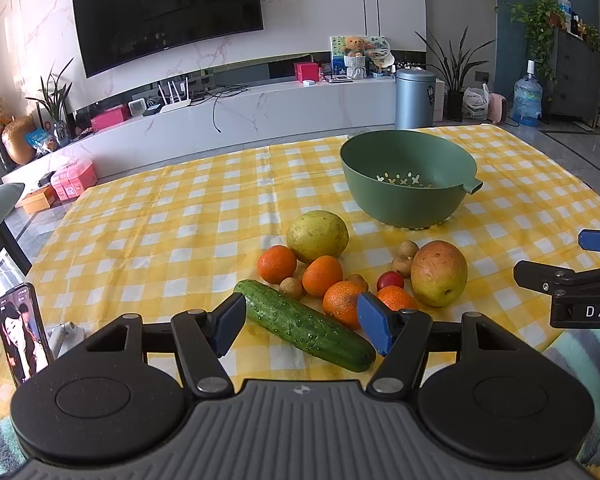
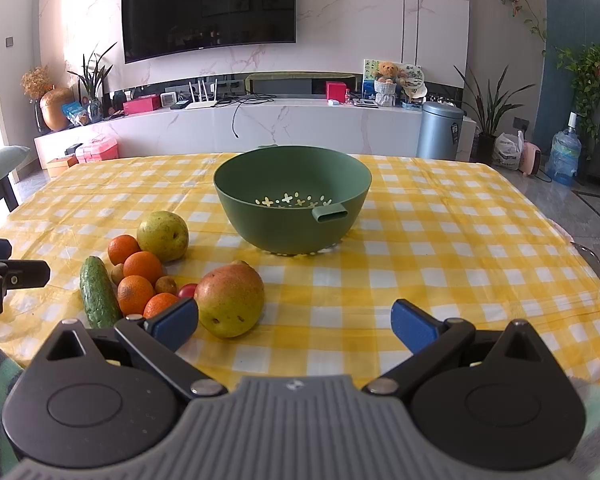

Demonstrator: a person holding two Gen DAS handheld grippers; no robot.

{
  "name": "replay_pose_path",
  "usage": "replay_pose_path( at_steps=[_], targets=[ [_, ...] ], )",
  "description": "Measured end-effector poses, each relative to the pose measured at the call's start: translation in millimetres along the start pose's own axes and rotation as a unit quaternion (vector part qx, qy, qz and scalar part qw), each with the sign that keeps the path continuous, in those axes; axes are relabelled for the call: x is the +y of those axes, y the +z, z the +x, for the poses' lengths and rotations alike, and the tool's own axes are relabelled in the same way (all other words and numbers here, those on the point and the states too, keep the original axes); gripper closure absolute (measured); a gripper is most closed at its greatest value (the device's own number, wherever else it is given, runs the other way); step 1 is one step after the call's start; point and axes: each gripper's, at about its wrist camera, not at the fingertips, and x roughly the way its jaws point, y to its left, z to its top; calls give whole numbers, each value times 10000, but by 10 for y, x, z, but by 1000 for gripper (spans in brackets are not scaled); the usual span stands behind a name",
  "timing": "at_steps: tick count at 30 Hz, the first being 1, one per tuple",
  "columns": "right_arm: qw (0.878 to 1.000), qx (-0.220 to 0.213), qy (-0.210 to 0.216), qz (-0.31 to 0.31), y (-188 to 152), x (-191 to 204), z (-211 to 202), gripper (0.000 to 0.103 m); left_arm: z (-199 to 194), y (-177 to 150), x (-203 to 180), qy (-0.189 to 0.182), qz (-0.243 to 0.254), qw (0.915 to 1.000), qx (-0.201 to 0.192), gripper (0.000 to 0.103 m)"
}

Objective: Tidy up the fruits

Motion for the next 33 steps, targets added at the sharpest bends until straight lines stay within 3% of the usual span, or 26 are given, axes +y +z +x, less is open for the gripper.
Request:
replay_pose_path(
  at_steps=[33],
  targets=[
    [9997,115,-139,-144,-19,53,24,4,-43,17,32,-10,-31,10000,-36,28]
  ],
)
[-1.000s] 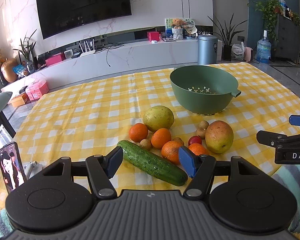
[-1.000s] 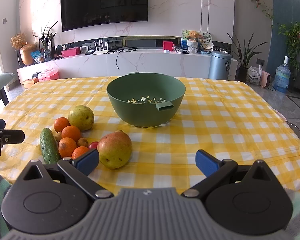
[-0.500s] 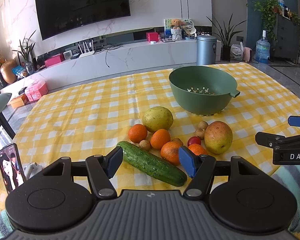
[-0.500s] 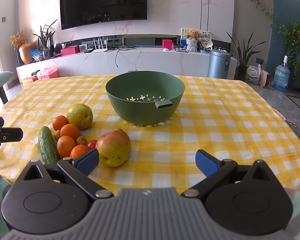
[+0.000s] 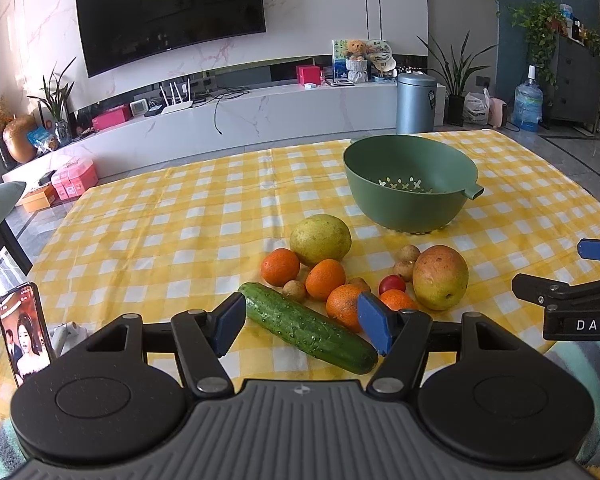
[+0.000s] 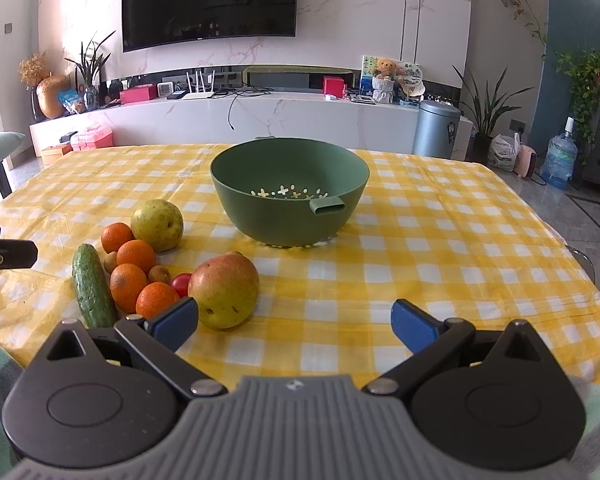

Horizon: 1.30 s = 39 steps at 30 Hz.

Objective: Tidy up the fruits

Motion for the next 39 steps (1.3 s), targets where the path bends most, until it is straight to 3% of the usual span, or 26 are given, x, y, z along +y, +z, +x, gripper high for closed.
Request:
replay_pose_path(
  at_steps=[14,19,25,30,34,39],
  targets=[
    [9994,-14,310,161,75,59,158,5,136,80,50,-337,318,9989,118,28],
    [9978,62,646,142,116,169,321,19,311,129,179,-777,-13,9963,375,40],
    [9936,485,887,499,216,177,630,35,556,304,280,-822,-174,9947,600,42],
    [9867,835,1057,908,259,148,895,35,798,461,242,-851,-12,9944,634,40],
    [9828,997,1111,1083,211,120,1033,35,945,449,118,-857,379,9936,629,38],
    [9740,1173,1303,1432,202,64,1196,35,1116,435,47,-866,505,9922,739,38]
  ],
)
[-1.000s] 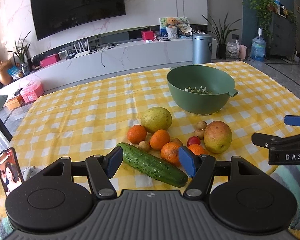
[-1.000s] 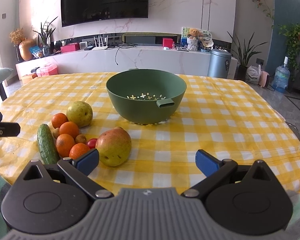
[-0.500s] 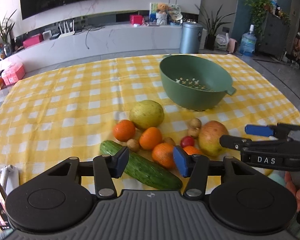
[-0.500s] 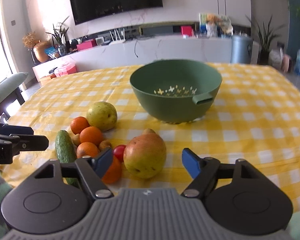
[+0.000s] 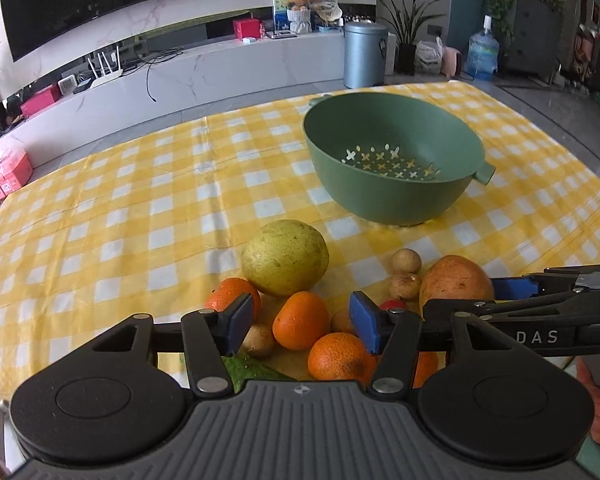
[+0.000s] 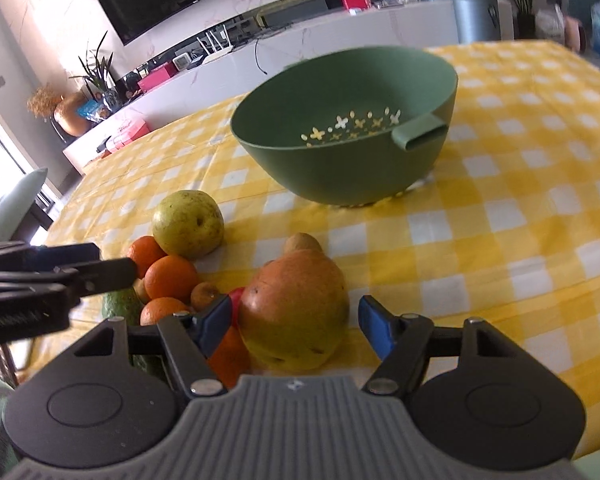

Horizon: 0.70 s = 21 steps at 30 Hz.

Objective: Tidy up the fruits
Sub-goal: 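Grasp the yellow-green pear with the left tool while the right tool grasps the mango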

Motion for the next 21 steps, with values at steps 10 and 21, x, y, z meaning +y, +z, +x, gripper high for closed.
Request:
replay_pose_path(
  at_steps=[10,21],
  targets=[
    [9995,-200,28,248,10,-119,-50,43,335,70,73,156,183,9997,-74,23],
    [9978,-314,-309,499,52,-243,0,43,556,97,20,314,591,9976,-151,17]
  ],
)
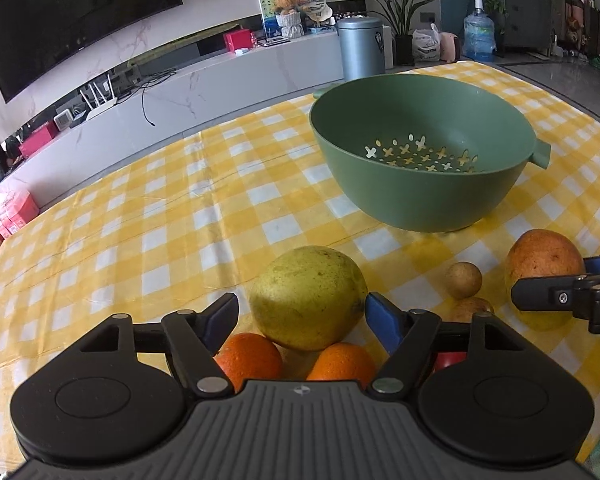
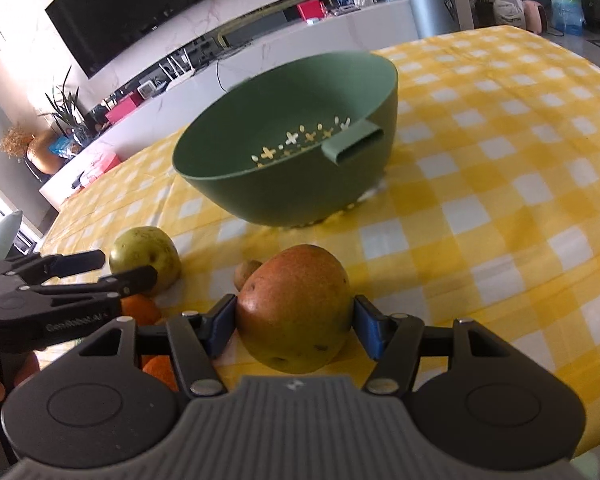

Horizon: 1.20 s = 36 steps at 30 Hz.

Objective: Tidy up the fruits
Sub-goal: 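Grasp the yellow-green pear with the left tool while the right tool grasps the mango, then carry the pear and mango into the green colander and release both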

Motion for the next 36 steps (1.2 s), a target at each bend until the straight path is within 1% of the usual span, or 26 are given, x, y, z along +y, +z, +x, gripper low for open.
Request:
replay_pose_path(
  at_steps=[7,10,14,19,22,26,29,33,36],
  targets=[
    [10000,-34,53,14,-2,-4,7,43,57,6,23,-137,-202,9997,-52,18],
    [10000,-52,44,-25,-2,9,15,43,52,-4,7,-159,-207,9996,-110,23],
    [9999,-75,10,-102,-9,31,22,43,52,-18,-11,-110,-246,9994,-208,25],
    [9999,-86,27,-57,-17,16,12,43,35,-12,39,-121,-512,9984,-221,25],
    [9999,-100,50,-83,-23,25,-8,43,-42,-13,36,-61,-581,9978,-324,26],
    [9990,-272,82,-338,-47,92,-98,43,-220,0,22,-50,-703,9955,-632,26],
    [9983,-366,109,-437,-60,119,-160,43,-337,14,-10,-46,-760,9944,-739,26],
    [9972,-496,157,-543,-64,149,-286,44,-510,64,-24,-252,-959,9914,-849,26],
    [9944,-664,133,-814,-32,206,-419,44,-624,152,-24,-470,-1053,9889,-940,27]
  ],
)
